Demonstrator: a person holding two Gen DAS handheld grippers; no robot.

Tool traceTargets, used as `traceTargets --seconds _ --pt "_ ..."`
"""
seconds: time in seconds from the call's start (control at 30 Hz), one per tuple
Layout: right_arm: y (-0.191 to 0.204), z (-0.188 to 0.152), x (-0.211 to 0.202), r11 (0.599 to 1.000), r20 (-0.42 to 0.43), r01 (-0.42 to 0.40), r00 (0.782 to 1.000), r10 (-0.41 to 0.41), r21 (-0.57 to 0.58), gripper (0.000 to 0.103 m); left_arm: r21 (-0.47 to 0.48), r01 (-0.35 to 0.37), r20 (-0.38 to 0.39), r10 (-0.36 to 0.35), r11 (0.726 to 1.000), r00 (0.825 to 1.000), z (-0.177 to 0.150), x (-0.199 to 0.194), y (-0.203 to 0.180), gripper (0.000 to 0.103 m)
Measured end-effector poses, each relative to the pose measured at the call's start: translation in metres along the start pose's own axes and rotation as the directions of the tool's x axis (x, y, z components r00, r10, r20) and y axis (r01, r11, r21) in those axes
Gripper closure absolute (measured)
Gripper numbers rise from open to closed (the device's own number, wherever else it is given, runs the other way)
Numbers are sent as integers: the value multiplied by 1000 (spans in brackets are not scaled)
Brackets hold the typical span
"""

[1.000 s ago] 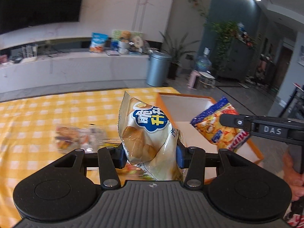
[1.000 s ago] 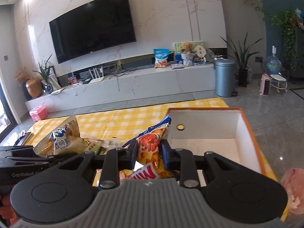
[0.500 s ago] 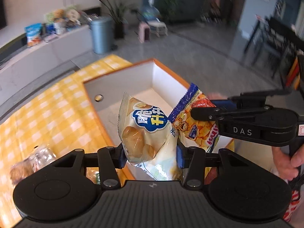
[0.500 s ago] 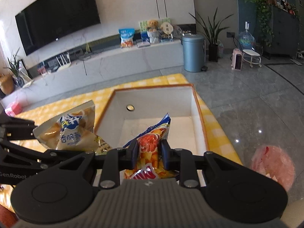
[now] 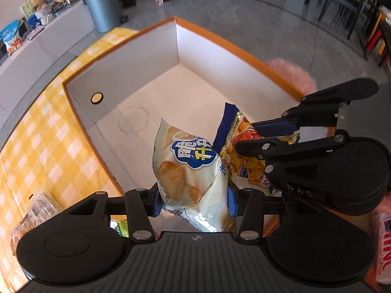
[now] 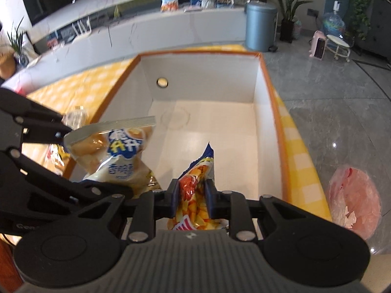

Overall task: Organize snacks
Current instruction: 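Carry both bags over the orange box and open both tools to drop them, then withdraw both tools from the box back toward the snack pile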

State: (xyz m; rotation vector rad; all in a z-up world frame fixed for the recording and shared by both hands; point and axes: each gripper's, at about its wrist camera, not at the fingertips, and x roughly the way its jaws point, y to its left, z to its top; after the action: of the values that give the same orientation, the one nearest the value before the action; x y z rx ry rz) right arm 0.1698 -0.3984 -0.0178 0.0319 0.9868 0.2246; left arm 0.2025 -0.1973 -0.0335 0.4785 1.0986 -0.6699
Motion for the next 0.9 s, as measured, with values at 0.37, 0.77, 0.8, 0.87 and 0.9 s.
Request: traceTargets --seconds 0.37,0.77,0.8,0.87,0.9 --pt "-2 -3 26 1000 -132 -17 991 20 25 84 43 -9 -85 13 999 996 0 23 2 43" --pt "1 -3 12 998 -124 64 990 -66 -25 70 39 -43 -43 45 998 998 4 9 -1 14" --pt "0 -3 10 998 -121 63 991 -65 -23 69 36 -43 -38 44 998 998 3 6 -1 14" --pt "1 -3 4 997 -105 75 992 -77 -22 59 39 -48 -17 49 998 999 2 0 -2 14" --pt "2 -3 1 996 -90 87 992 -90 -29 56 38 -47 -7 48 998 999 2 -4 -2 13"
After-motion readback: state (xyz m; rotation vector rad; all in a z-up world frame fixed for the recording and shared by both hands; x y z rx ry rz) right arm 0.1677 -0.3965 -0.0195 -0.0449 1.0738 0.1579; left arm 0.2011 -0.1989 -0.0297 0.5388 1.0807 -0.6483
